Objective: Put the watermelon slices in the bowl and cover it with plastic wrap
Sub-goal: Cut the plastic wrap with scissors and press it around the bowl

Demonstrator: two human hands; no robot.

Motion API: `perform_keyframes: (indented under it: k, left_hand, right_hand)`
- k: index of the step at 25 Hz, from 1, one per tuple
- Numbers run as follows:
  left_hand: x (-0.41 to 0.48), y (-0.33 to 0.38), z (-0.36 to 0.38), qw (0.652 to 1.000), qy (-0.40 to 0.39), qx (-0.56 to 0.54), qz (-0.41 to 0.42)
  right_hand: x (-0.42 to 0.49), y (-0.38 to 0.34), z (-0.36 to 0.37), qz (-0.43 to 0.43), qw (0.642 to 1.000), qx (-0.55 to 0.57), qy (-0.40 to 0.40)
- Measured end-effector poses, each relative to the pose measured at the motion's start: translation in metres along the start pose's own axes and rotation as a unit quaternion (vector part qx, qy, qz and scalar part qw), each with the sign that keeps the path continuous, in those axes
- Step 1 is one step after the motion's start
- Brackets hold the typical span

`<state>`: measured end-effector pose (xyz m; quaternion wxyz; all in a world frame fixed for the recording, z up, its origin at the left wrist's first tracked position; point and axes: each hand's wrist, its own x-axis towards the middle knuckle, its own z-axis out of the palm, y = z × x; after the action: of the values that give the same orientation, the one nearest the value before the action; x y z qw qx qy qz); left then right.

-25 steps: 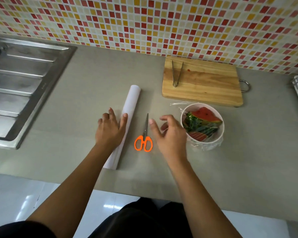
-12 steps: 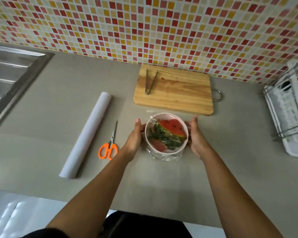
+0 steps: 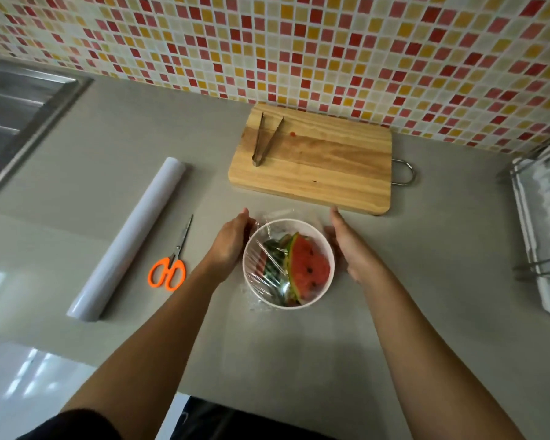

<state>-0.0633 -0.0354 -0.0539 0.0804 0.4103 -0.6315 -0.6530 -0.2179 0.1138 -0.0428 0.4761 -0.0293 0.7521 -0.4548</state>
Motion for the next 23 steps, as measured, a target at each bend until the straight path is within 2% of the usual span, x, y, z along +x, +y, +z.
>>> perform_keyframes:
  k: [3, 6, 8, 10, 12, 14, 17, 20, 23]
  left_hand:
    - [0.001, 0.001, -0.003, 0.997, -0.001, 0.066, 0.033]
    - [0.003, 0.001, -0.012, 0.992, 0.044, 0.108, 0.042]
    - [0.005, -0.005, -0.027, 0.983, 0.114, 0.131, 0.057]
    - [0.004, -0.009, -0.048, 0.957, 0.199, 0.2, 0.072]
    - [0.004, -0.006, -0.06, 0.949, 0.219, 0.215, 0.076]
    - [0.005, 0.006, -0.06, 0.947, 0.179, 0.235, 0.126]
    - [0.005, 0.022, -0.042, 0.918, 0.037, 0.332, 0.215]
    - [0.007, 0.026, -0.028, 0.93, -0.072, 0.323, 0.159]
    - [0.01, 0.024, -0.028, 0.927, -0.106, 0.328, 0.147]
  right_hand:
    - [0.007, -0.003, -0.001, -0.028, 0.992, 0.113, 0.043]
    - [0.007, 0.003, -0.005, -0.065, 0.972, 0.218, 0.054]
    - [0.006, 0.008, -0.005, -0.095, 0.97, 0.216, 0.064]
    - [0.006, 0.007, -0.002, -0.119, 0.975, 0.179, 0.061]
    - [0.006, 0.002, 0.0, -0.128, 0.978, 0.156, 0.045]
    - [0.004, 0.0, -0.005, -0.134, 0.98, 0.147, 0.03]
    - [-0.007, 0.005, -0.017, -0.14, 0.982, 0.118, -0.051]
    - [-0.017, 0.006, -0.024, -0.13, 0.977, 0.102, -0.136]
    - [-0.02, 0.004, -0.02, -0.13, 0.982, 0.042, -0.131]
